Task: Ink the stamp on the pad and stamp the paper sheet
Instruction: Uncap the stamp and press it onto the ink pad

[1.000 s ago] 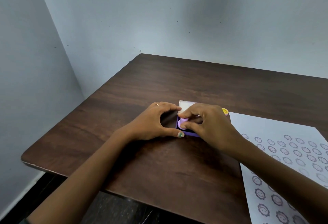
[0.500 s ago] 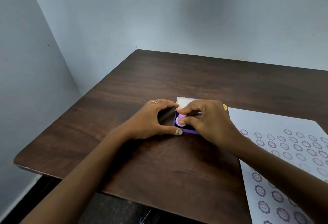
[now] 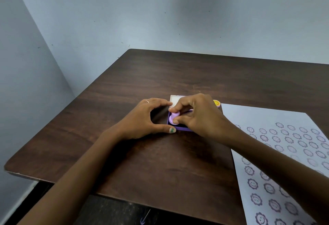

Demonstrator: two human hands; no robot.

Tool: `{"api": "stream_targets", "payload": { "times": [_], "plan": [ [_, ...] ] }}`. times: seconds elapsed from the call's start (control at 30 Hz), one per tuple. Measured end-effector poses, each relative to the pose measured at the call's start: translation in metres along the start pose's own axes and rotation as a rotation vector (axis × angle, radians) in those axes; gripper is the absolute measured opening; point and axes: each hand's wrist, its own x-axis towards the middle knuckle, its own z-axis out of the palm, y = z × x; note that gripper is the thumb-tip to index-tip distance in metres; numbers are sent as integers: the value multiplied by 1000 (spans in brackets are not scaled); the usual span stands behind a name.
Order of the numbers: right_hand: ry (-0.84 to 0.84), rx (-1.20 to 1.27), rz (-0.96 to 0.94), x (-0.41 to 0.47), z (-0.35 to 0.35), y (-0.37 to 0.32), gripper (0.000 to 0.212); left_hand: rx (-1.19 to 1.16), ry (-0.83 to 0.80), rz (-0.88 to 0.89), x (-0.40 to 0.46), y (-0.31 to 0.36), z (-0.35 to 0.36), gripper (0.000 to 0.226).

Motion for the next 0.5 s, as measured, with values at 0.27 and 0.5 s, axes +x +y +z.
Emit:
{"api": "stream_targets", "payload": {
  "times": [0.27, 0.5],
  "plan": [
    [24, 19, 32, 0, 0, -1, 22, -12, 2, -2, -1, 0, -1, 71],
    [44, 13, 69, 1, 0, -2, 22, -12, -1, -4, -1, 0, -1, 70]
  ]
}}
